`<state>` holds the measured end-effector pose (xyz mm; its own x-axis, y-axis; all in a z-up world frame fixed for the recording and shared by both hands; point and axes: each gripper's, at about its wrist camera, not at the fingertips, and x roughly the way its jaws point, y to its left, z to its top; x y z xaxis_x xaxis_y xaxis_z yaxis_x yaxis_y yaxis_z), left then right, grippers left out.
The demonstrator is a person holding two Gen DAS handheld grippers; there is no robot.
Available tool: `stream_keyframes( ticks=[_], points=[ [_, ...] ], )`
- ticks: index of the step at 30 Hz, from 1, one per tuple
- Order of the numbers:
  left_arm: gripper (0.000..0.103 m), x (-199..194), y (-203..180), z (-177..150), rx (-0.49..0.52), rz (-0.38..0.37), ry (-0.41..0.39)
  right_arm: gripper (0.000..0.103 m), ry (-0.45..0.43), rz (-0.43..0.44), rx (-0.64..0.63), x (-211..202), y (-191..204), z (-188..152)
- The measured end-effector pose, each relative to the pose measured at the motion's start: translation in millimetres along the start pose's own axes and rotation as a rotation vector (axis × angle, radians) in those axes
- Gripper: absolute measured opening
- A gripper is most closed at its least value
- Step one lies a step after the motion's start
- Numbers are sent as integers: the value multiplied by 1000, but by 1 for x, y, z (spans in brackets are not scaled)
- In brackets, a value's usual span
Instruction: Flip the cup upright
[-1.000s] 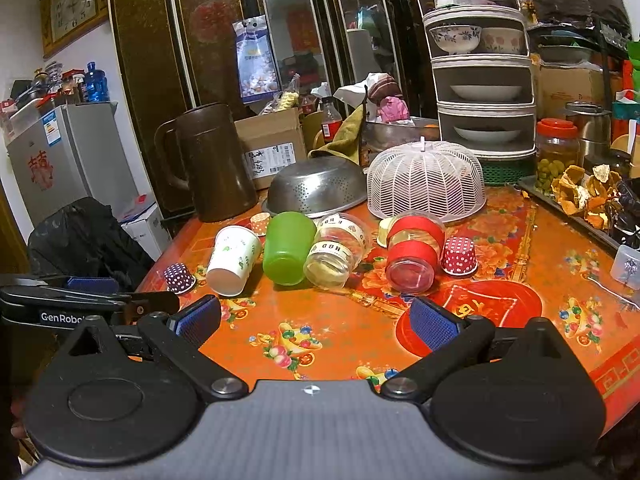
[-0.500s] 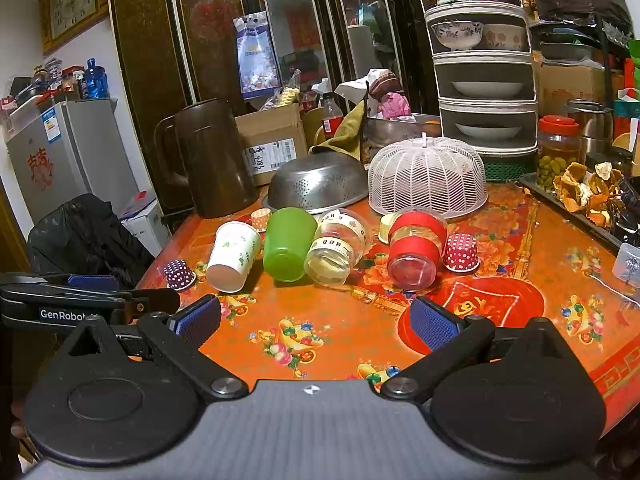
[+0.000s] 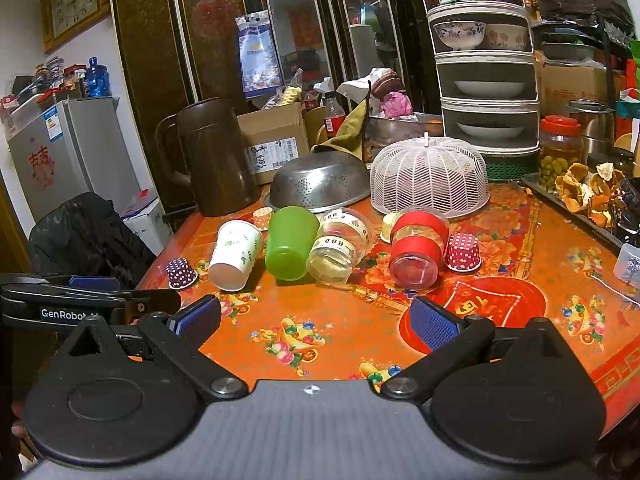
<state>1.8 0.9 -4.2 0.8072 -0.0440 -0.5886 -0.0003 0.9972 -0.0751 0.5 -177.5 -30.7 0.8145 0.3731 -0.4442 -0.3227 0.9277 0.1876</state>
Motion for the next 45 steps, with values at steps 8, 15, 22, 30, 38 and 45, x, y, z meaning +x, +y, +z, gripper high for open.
stream_keyframes(
  ticks=[8,15,22,30,38,45],
  points=[
    [103,0,1,0,-1,-1,2,102,2,1,-1,0,0,0],
    [103,0,0,0,-2,-3,2,102,2,1,-1,0,0,0],
    [103,0,-4,-1,6,0,3,102,2,2,1,0,-1,-1],
    [103,1,-12,0,18,0,9,102,2,5,16,-4,-10,-5],
    [103,4,-22,1,27,27,27,102,-3,25,45,-4,-24,-8],
    [103,20,-45,27,88,-28,24,102,-5,32,100,-7,-53,-20]
  ],
)
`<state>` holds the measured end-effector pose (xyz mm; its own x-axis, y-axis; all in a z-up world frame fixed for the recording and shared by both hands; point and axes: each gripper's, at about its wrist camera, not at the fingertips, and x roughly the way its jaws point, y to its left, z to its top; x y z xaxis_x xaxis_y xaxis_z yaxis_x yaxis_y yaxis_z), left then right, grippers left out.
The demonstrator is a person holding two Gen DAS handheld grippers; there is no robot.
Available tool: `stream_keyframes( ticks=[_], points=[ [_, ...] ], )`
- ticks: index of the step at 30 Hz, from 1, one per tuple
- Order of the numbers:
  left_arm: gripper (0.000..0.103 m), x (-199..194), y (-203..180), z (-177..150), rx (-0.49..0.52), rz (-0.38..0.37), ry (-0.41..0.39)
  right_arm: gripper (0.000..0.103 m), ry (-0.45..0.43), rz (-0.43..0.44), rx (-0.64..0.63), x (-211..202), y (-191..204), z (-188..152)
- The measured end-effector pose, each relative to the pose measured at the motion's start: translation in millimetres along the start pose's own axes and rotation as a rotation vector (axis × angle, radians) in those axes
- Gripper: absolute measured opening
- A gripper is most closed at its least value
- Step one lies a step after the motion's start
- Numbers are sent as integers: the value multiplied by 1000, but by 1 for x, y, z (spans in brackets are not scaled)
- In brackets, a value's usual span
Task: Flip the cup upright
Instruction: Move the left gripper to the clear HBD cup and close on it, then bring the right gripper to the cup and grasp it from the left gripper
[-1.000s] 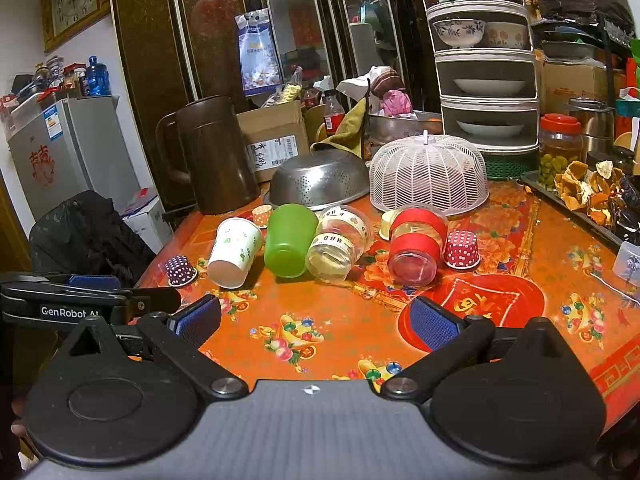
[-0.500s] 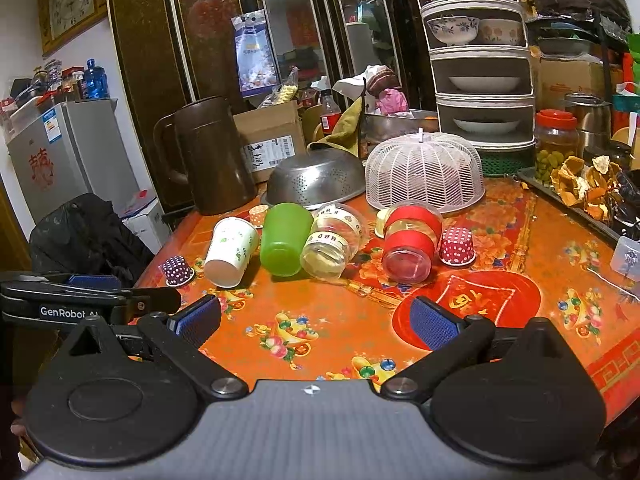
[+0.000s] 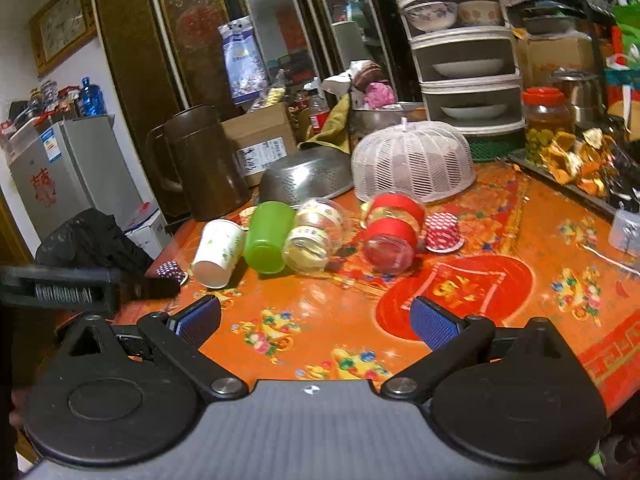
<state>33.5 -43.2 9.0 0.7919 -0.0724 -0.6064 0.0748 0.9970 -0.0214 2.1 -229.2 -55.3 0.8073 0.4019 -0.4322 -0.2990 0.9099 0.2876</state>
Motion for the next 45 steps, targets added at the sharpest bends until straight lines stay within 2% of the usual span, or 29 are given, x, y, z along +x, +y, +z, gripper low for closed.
stream_keyframes(
  ticks=[4,9,11,13,18,24,27,30,35,38,41,45],
  points=[
    [103,44,-21,38,63,-38,99,102,4,-18,44,-9,-23,-7],
    [100,110,-35,72,35,-87,222,102,13,-45,85,-23,-48,-17],
    [91,132,-40,77,42,-64,254,102,16,-54,96,-28,-56,-20],
    [90,151,-41,79,41,-28,277,102,18,-58,111,-32,-65,-23],
    [86,170,-35,80,-4,-25,307,102,21,-65,147,-34,-84,-26],
    [84,185,-38,81,12,9,327,102,27,-43,160,-30,-89,-29],
    [74,192,-44,78,37,39,343,102,29,-34,158,-28,-90,-29],
    [59,196,-47,74,53,49,357,102,30,-31,157,-27,-89,-29],
    [57,189,-50,73,63,68,334,102,27,-25,154,-30,-86,-29],
    [57,169,-47,74,55,43,298,102,21,-20,149,-31,-83,-27],
    [57,130,-45,73,63,9,254,102,16,-7,141,-31,-78,-26],
    [57,53,-38,64,99,-6,189,102,17,22,130,-29,-69,-26]
  ],
)
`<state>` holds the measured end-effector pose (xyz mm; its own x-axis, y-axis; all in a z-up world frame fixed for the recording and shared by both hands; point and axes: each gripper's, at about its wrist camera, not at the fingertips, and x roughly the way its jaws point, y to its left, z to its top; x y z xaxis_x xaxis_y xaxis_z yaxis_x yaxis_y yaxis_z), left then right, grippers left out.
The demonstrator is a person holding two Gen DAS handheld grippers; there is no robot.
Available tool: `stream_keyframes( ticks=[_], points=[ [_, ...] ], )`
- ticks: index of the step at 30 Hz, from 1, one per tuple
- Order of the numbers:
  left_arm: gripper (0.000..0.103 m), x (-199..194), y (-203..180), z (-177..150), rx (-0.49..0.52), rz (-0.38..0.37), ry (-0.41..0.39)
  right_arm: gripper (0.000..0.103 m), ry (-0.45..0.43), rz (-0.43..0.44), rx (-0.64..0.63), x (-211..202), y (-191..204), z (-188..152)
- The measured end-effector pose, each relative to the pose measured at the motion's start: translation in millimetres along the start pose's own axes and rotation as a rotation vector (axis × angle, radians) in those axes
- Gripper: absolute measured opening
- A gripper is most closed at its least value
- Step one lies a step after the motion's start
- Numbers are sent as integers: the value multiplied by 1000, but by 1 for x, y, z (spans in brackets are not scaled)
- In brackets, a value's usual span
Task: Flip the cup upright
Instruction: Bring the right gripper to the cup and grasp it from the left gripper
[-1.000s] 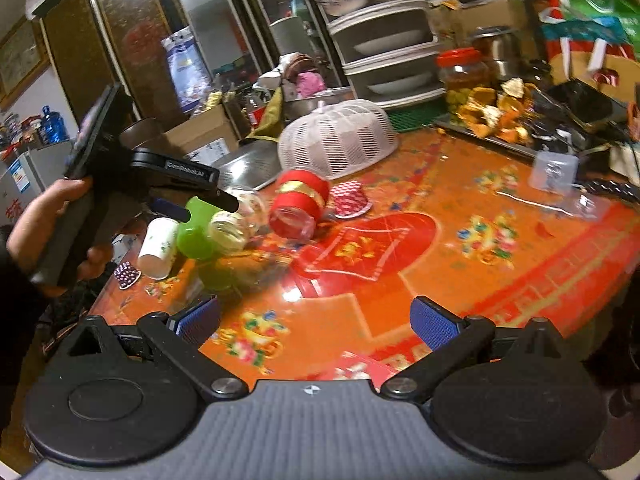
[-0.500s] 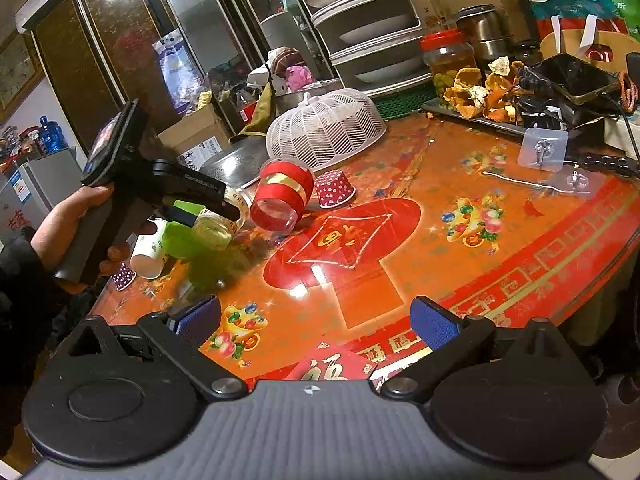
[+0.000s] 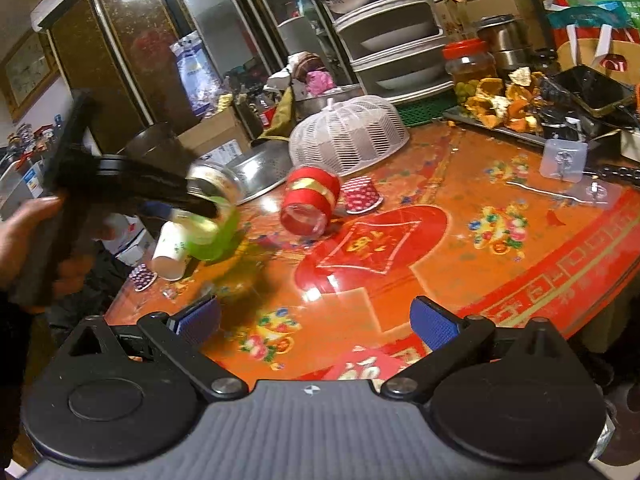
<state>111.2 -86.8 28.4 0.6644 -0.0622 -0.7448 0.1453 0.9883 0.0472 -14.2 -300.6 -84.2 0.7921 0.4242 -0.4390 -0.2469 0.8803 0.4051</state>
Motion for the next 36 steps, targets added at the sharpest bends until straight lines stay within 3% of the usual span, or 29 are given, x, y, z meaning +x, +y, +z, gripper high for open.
stream_keyframes(
  ticks=[5,10,16,22,27,36],
  points=[
    [57,-99,18,-40,-1,47,-113,102,27,24,-15,4,11,-7],
    [57,-138,30,-81,-35,71,-116,102,56,47,-13,8,24,-14],
    [57,-118,36,-124,-131,-40,-62,102,93,53,-31,9,41,-24],
    [57,-60,32,-155,-253,-143,28,102,142,26,0,18,54,-19],
    [57,-38,24,-170,-275,-170,56,102,215,71,60,29,67,-12],
    [57,-34,25,-180,-307,-196,45,102,455,172,171,81,107,-7]
  ],
)
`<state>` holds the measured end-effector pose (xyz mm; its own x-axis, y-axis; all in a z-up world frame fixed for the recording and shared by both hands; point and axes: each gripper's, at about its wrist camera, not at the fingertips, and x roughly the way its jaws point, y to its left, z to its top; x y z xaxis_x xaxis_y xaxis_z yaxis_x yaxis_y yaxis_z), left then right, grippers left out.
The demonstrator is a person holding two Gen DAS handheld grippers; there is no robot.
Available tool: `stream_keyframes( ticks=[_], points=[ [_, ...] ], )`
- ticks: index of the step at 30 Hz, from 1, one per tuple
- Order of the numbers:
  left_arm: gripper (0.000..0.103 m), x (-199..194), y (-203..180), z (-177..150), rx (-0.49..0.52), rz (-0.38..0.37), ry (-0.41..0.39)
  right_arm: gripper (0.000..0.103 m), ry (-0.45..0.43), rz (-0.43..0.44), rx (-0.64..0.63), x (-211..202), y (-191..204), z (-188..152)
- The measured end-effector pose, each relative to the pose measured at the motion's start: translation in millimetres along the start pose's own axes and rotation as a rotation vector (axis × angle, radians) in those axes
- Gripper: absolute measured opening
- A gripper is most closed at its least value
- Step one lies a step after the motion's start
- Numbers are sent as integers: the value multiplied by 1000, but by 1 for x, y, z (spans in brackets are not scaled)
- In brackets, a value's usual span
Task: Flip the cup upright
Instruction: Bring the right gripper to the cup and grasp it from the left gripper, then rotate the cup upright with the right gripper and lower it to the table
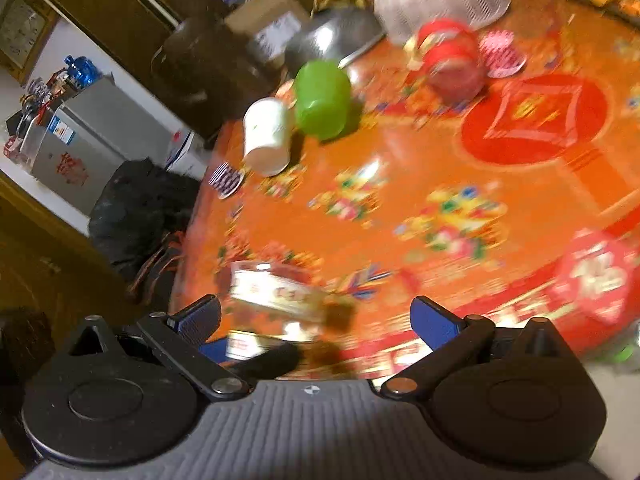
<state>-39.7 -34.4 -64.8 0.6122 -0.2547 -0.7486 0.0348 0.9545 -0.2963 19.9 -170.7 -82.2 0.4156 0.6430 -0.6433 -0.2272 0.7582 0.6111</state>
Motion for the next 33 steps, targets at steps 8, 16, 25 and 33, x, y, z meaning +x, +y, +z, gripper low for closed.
stream_keyframes(
  ticks=[8,16,25,33],
  points=[
    [58,-1,7,-2,-30,-42,-3,101,134,-30,25,36,14,11],
    [58,2,12,-1,-39,-71,9,89,140,-110,-11,40,22,15],
    [58,5,12,-4,-43,-72,27,74,145,-154,-52,46,30,17],
    [58,1,5,-9,22,-50,23,73,142,-149,-63,45,30,17]
  ],
)
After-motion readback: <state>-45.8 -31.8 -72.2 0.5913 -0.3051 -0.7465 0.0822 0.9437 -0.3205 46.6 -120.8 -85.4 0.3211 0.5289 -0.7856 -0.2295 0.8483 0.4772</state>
